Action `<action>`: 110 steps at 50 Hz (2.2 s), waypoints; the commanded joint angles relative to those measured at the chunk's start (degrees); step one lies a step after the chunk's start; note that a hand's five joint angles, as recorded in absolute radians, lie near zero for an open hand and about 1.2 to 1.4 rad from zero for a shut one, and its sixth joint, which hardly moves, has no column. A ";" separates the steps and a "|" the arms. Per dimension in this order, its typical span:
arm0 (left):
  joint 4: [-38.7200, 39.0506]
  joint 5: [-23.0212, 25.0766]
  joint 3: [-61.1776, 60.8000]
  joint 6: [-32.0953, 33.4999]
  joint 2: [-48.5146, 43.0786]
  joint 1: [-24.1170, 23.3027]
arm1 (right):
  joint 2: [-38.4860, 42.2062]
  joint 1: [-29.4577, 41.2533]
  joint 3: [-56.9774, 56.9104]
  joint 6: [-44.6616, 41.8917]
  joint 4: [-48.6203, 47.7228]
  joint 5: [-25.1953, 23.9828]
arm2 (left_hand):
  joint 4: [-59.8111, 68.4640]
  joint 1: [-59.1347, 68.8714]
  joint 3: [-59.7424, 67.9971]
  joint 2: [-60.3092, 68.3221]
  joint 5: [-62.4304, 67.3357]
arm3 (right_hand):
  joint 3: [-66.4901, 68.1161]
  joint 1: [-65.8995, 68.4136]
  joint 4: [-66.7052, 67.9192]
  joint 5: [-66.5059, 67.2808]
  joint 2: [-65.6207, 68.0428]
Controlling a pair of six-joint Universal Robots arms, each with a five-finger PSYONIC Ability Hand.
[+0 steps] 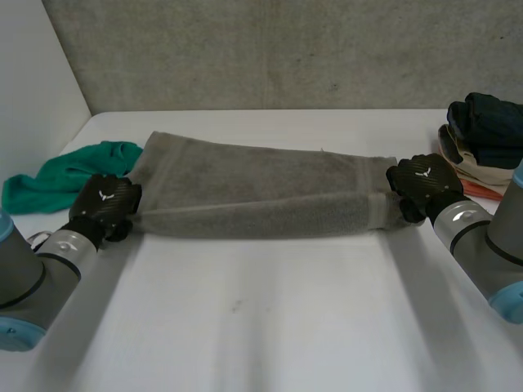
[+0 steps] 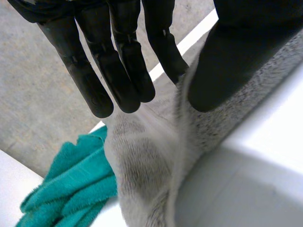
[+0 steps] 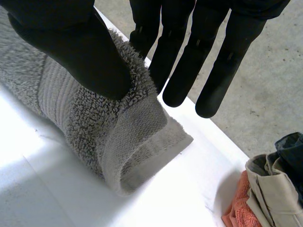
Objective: Fold the laundry.
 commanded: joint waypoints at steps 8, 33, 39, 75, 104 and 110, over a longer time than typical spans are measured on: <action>-3.68 2.27 1.40 -0.97 -2.17 4.06 | -0.02 -1.43 -0.47 0.29 0.02 0.01 | -22.93 -21.93 -22.84 -22.87 -22.76 | 11.90 17.14 11.37 11.70 12.68; -6.48 2.36 2.37 0.44 -4.72 6.62 | 0.07 -1.69 -0.74 -0.06 1.25 0.62 | 18.58 19.59 18.67 18.64 18.75 | 11.90 17.14 11.37 11.70 12.68; -17.54 2.10 0.43 5.53 3.35 6.70 | -0.81 -1.52 -1.00 -4.53 11.16 0.01 | 18.58 19.59 18.67 18.64 18.75 | 11.90 17.14 11.37 11.70 12.68; -19.50 -5.28 19.75 16.53 -2.06 -6.12 | 4.89 -0.73 -9.78 -18.34 14.01 8.53 | 18.58 19.59 18.67 18.64 18.75 | 11.90 17.14 11.37 11.70 12.68; -19.41 -10.82 44.39 13.19 -21.87 -14.57 | 10.54 2.53 -15.69 -12.28 5.73 15.75 | -51.42 -50.41 -51.33 -51.36 -51.25 | -58.10 -52.86 -58.63 -58.30 -57.32; -19.50 -10.12 32.96 6.16 -11.41 -13.78 | 2.71 -0.72 -6.81 -8.77 15.74 7.40 | -51.38 -50.37 -51.28 -51.31 -51.20 | -57.20 -51.96 -57.72 -57.40 -56.41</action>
